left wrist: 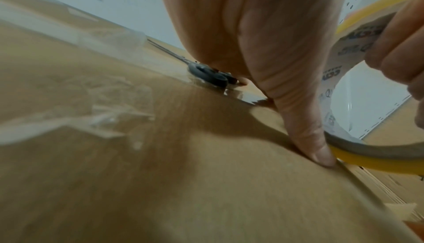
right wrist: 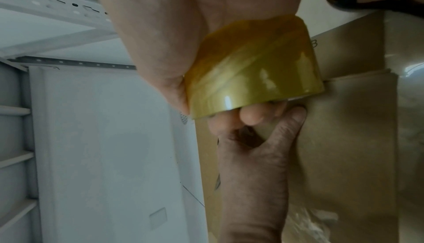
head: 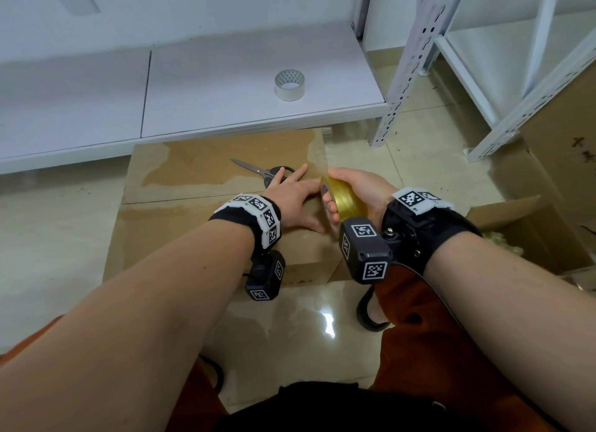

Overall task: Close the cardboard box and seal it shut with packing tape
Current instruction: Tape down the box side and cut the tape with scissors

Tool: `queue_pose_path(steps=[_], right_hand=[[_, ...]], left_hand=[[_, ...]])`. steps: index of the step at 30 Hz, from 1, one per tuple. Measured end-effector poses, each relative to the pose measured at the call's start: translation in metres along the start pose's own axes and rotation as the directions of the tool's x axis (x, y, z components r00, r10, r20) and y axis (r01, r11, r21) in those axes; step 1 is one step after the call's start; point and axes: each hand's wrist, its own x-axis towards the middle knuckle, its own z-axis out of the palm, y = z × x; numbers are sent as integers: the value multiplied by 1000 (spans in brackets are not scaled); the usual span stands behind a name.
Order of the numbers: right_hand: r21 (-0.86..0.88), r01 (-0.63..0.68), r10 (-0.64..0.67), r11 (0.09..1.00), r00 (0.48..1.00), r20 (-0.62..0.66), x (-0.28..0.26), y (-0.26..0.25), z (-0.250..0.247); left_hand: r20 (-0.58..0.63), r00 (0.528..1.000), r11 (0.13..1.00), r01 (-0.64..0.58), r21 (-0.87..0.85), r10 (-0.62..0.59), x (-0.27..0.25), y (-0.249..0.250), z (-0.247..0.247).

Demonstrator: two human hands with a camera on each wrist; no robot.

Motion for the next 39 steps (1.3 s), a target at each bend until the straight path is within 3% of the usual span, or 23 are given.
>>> queue_pose_path(steps=[22, 28, 39], right_hand=[[42, -32, 32, 999, 999, -6, -7, 6, 1], [-66, -43, 44, 997, 999, 5, -3, 9, -4], [-86, -117, 123, 989, 990, 68, -4, 14, -8]], left_hand=[[4, 1000, 1000, 4, 25, -4, 3, -3, 3], [25, 1000, 999, 18, 34, -19, 3, 0, 0], [20, 999, 998, 31, 46, -32, 3, 2, -1]])
